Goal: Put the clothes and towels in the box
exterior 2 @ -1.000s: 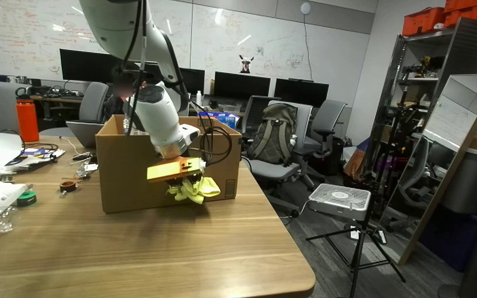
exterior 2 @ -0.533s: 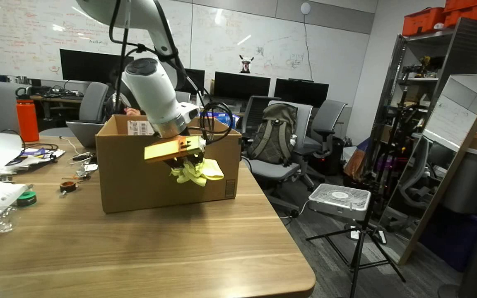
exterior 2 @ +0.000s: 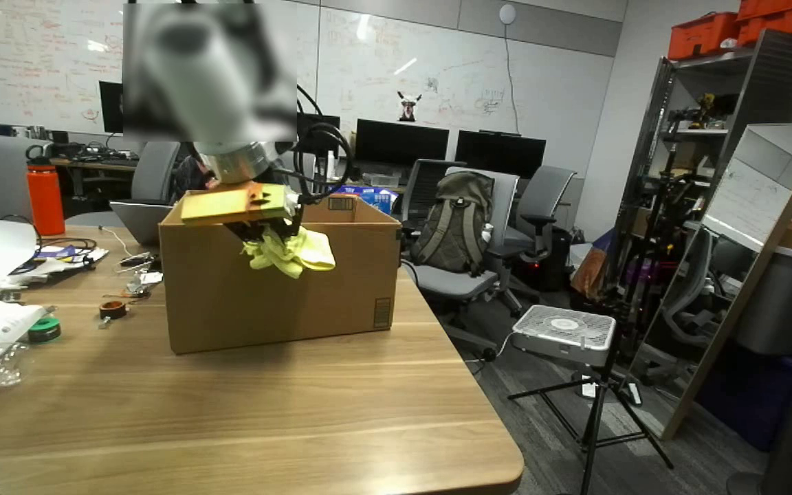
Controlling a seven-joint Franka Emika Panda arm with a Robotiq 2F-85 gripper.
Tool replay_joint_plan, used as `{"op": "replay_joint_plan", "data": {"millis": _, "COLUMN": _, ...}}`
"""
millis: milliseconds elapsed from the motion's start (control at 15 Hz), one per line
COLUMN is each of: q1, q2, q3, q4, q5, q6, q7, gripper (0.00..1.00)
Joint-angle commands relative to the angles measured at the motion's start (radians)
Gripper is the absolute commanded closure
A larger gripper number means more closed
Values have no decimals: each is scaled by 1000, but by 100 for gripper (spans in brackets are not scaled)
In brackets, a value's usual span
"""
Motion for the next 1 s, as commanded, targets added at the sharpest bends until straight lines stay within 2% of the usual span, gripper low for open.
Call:
{"op": "replay_joint_plan", "data": {"millis": 0, "q1": -22, "q2": -129, "q3": 65, "q4": -86, "q5": 84, "q6": -30, "q7": -22, "gripper": 95}}
{"op": "replay_joint_plan", "data": {"millis": 333, "q1": -16, "q2": -188, "q3": 143, "q4": -84, "q5": 216, "q6": -55, "q7": -4, "gripper": 95}}
{"op": "replay_joint_plan", "data": {"millis": 400, "q1": -36, "q2": -184, "q3": 196, "q4": -91, "q5": 167, "q6": -72, "q7": 88, "gripper": 95}}
{"op": "replay_joint_plan", "data": {"millis": 533, "q1": -34, "q2": -189, "q3": 221, "q4": -77, "q5": 169, "q6": -116, "q7": 154, "gripper": 95}}
{"op": "replay_joint_plan", "data": {"millis": 733, "q1": -20, "q2": -198, "q3": 219, "q4": -56, "q5": 167, "q6": -210, "q7": 249, "gripper": 95}}
{"op": "replay_joint_plan", "data": {"millis": 933, "q1": 0, "q2": -211, "q3": 167, "q4": -24, "q5": 164, "q6": -299, "q7": 311, "gripper": 95}}
